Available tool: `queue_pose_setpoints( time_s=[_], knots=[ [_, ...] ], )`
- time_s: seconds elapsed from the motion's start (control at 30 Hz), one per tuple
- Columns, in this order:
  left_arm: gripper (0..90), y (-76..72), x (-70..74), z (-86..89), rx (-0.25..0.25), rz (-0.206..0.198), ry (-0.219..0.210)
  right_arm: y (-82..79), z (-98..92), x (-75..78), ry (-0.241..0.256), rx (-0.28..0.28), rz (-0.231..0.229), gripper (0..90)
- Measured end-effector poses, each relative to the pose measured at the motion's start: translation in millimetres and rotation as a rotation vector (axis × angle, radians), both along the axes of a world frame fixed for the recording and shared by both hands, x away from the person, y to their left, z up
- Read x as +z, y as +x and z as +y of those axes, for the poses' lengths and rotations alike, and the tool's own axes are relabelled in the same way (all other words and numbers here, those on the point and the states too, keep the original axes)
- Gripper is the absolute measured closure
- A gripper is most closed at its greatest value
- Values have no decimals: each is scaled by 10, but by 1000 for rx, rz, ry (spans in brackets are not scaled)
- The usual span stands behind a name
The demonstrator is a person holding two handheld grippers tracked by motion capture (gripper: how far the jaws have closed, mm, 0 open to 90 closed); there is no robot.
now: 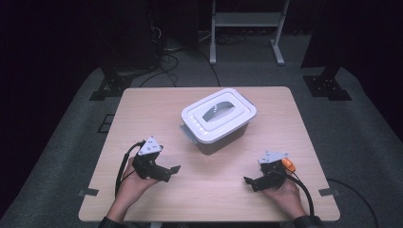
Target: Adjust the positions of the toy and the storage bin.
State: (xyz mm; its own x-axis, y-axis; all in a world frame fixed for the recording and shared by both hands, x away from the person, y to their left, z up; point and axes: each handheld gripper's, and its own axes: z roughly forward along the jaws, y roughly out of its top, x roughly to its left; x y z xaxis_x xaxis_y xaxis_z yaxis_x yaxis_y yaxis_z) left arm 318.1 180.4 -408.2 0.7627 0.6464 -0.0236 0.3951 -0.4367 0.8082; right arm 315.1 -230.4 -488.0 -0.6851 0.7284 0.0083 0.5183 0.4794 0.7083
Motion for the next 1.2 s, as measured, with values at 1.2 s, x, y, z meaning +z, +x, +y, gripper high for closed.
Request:
queue_pose_setpoints(
  time_s=[1.2],
  knots=[
    [157, 615, 765, -409, -70, -68, -10, 5, 2, 0, 2, -2, 1, 0]
  ],
)
